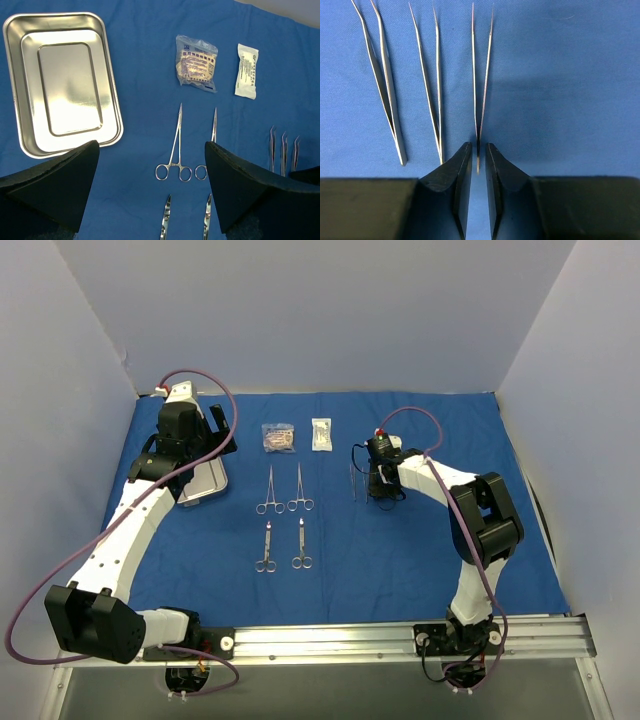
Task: Open and lay out the surgical kit
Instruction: Place the medical item in the surgical kit.
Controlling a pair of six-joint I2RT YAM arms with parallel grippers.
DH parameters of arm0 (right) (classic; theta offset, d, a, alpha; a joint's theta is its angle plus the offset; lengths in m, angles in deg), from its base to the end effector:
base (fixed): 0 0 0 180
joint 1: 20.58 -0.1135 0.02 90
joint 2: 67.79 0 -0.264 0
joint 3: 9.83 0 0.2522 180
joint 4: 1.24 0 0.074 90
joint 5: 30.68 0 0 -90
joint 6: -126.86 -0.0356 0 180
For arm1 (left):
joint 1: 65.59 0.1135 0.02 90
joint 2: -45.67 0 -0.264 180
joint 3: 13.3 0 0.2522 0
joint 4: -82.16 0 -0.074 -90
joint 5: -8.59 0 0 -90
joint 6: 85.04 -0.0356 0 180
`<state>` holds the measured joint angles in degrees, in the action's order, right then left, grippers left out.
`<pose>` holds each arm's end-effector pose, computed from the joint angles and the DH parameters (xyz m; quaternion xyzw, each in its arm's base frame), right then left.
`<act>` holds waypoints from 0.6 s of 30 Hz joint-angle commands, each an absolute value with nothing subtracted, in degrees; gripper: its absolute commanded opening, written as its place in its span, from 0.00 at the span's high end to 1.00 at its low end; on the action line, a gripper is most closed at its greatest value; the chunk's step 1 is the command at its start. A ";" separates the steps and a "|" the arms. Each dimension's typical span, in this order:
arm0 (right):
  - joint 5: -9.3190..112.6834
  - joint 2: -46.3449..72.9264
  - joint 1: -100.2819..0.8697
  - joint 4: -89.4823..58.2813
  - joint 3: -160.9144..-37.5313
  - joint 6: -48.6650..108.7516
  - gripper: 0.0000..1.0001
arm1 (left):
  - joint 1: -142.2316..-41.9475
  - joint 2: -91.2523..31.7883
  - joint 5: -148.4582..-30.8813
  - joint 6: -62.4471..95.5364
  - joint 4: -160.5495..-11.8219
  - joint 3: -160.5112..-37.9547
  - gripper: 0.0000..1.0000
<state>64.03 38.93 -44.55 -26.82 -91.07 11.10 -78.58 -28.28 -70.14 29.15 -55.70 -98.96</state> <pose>0.3598 0.1568 0.1727 0.0284 0.9417 0.1049 0.3185 0.2821 -0.0579 0.3632 -0.1328 0.8548 -0.0768 0.4957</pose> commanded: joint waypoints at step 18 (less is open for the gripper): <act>74.52 17.56 -41.24 -37.41 -101.36 12.86 0.30 | -77.19 -26.14 -69.46 25.10 -52.19 -106.24 0.06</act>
